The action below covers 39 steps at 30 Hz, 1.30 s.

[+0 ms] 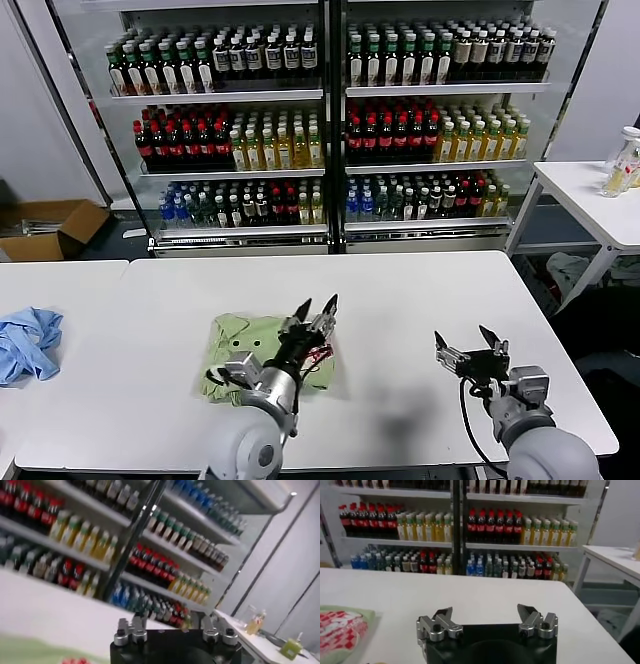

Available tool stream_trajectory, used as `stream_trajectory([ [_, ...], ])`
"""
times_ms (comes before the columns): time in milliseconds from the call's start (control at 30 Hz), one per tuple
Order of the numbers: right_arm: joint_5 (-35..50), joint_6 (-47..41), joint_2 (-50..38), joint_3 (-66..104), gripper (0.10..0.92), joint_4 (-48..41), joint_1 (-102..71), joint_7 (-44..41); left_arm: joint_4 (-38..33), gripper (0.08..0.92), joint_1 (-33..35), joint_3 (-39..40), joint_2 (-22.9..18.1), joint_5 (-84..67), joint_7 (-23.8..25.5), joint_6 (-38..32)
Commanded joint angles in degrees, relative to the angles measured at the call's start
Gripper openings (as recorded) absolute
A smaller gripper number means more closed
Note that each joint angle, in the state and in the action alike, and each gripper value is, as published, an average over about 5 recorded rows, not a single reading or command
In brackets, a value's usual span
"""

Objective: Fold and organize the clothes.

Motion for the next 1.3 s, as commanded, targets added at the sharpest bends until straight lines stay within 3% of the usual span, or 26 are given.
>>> stream_trajectory([
  [33,-0.2,0.2,4.5,-16.2,0.823,-5.1,12.6,0.4,-2.1,0.644,7.7,-22.3,15.6,13.4,10.4,-10.4],
  [267,8.4,-0.3,9.2,-32.5,0.823,-7.0,15.2,5.2,-1.7,0.81,12.7,-32.9,19.4,10.3,11.0,-10.8],
  [600,21.4,-0.4,12.8,-37.8,0.823,-10.8,16.2,18.1,-1.4,0.823,14.7,-32.2,17.4,13.1,11.3,-12.6],
  [833,21.6,-0.3,12.9,-35.9,0.814,-11.1,15.2,21.7,-0.2,0.822,14.8,-31.6,17.3,14.4,11.3,-13.5],
  [1300,20.3,0.5,14.6,-33.9,0.437,-12.8,15.7,16.6,1.3,0.822,14.9,-31.1,17.3,15.0,11.2,-13.8],
])
